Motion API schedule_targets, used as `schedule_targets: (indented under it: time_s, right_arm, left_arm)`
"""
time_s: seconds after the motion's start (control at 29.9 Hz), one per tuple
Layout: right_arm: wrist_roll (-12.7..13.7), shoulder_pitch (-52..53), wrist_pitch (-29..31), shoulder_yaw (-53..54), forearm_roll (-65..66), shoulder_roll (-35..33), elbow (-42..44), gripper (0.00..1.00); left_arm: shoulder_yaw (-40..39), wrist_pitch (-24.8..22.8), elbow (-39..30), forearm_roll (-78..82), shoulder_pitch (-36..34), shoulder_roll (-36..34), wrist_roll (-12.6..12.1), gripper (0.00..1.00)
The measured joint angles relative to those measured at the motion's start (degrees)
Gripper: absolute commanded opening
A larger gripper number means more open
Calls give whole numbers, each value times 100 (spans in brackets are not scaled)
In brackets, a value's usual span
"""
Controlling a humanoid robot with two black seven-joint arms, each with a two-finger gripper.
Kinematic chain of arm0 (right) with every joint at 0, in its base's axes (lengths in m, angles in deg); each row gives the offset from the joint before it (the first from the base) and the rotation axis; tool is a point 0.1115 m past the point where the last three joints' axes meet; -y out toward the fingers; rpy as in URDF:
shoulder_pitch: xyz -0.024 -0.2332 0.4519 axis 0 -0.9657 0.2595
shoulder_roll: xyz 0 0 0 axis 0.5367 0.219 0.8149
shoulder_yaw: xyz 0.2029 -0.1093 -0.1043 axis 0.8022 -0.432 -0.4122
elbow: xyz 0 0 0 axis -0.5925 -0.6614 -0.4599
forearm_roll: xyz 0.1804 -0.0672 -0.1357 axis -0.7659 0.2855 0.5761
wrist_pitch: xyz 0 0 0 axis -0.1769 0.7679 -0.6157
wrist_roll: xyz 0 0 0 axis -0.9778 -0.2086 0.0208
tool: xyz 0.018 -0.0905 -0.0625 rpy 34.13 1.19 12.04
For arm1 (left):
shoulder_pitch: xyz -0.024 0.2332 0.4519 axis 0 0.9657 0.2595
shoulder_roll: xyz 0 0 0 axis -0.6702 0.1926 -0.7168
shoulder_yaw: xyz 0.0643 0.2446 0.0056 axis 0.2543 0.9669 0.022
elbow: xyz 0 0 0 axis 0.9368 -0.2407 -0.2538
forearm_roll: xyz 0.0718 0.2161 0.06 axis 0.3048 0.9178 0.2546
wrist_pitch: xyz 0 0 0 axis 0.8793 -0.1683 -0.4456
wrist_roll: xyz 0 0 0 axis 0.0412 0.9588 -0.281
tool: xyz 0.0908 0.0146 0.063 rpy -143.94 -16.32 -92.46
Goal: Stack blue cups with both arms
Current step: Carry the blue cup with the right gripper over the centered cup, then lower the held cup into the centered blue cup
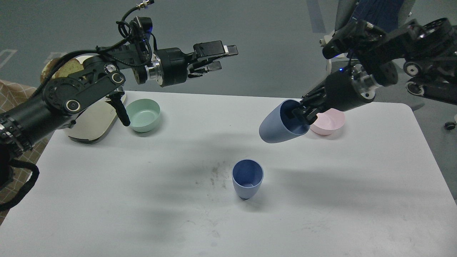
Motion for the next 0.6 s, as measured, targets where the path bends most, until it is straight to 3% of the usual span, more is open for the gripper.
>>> schedule_targets:
  time_s: [0.23, 0.6]
  right_arm:
    - [-1, 214, 10, -433, -29, 962, -2, 0]
    - [-1, 220, -7, -532, -140, 1256, 13, 0]
  left_arm:
    - [-8, 0, 1, 0, -3, 12, 0, 94]
    - [-9, 0, 1, 0, -3, -27, 9, 94]
